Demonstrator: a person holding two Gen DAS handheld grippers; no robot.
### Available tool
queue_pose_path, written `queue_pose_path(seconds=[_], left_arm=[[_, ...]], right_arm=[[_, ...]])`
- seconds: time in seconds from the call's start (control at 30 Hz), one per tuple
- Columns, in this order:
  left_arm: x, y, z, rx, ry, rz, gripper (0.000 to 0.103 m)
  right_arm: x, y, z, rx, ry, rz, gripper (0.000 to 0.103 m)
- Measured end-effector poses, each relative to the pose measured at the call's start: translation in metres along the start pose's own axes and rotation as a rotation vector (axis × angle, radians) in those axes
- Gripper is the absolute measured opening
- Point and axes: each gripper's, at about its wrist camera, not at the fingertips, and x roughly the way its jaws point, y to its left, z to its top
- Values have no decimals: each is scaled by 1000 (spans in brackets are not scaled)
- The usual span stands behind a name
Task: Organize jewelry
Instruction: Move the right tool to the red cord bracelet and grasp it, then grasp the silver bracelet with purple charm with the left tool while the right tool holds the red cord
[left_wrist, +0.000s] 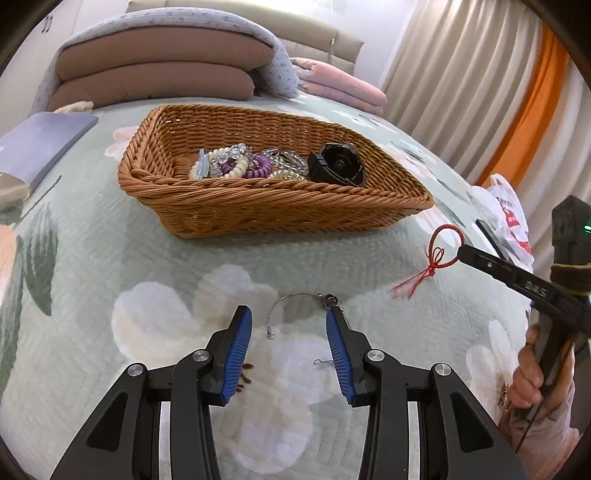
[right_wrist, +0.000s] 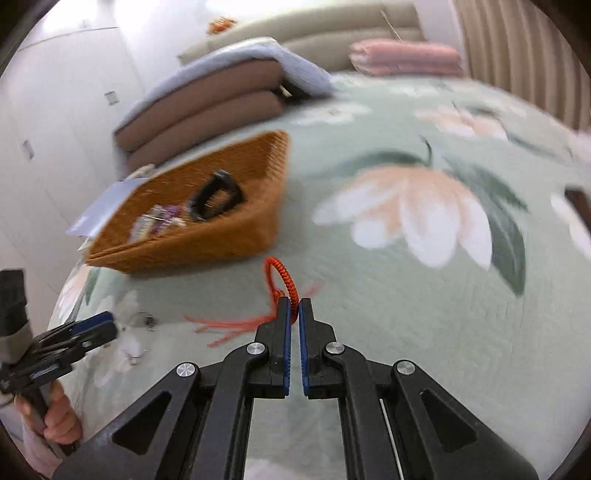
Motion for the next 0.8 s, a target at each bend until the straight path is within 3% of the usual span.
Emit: queue_pose_path(seconds=[0.1,0.2,0.27,0.33,0.5,0.8], left_arm=[[-2,-6,1,2,-4,-42,43],[3,-21,4,22,12,-39,43],[12,-29,5,32,38,-14,43],[23,-39,4,48,67,15,43],[27,-50,-1,100,69,100,43],[34,-40,5,17,80,98,43]], right_arm=[[16,-10,-1,41,64,18,9],[10,-18,1,67,49,28,11],[7,-20,3,60,35,-17,29],[4,-23,5,55,26,-30,38],[12,-22,18,31,53,-9,38],[44,0,27,-144,110,-69,38]])
